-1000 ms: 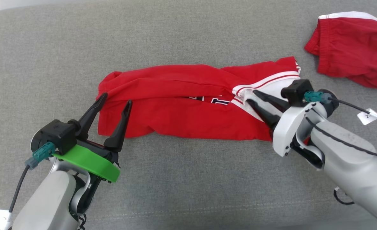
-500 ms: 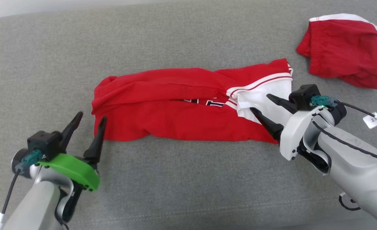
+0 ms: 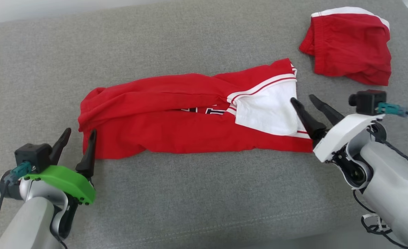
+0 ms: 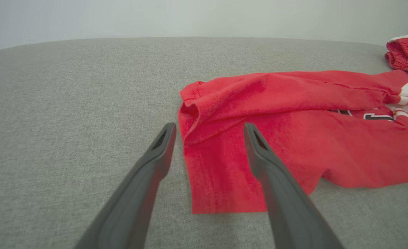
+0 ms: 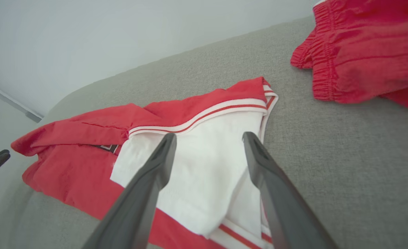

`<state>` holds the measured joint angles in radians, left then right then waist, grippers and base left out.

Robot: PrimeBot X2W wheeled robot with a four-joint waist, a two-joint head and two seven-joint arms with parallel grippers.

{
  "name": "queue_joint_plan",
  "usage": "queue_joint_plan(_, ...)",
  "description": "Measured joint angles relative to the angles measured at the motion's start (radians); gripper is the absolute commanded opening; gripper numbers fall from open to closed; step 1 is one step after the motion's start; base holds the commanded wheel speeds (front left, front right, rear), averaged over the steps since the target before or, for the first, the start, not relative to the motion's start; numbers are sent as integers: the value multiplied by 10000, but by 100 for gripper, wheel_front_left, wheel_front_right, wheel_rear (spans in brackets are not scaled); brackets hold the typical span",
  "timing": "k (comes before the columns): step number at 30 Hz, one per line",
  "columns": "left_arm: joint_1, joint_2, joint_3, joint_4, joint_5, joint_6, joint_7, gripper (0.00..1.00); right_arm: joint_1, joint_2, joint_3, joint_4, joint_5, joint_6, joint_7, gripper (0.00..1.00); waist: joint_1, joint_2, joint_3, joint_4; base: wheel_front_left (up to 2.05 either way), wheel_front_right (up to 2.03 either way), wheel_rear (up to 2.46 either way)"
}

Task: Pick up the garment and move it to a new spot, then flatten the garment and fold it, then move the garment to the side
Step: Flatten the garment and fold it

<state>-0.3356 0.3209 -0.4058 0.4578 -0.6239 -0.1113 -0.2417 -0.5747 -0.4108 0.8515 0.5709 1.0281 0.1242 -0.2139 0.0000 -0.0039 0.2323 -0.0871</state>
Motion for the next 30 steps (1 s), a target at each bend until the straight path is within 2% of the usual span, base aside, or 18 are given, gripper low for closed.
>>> queue_joint_plan(4,-265,-174,-33,161,-67,-38,-2,100,208,27,-347,-42,385,0,-71,100,0,0,111,-38,0,0,0)
queue_joint_plan(11,-600,-163,-113,529,-67,-44,-12,100,332,247,-911,46,1152,0,-142,100,0,0,189,-44,0,0,0)
queue_joint_plan(22,-741,-259,6,1016,-614,-86,119,100,332,514,-871,389,1476,0,123,100,0,0,307,-56,0,0,0)
queue_joint_plan(30,-1007,-546,-161,920,-614,-123,105,100,331,644,-1298,886,2046,-265,242,100,0,0,415,167,0,0,0)
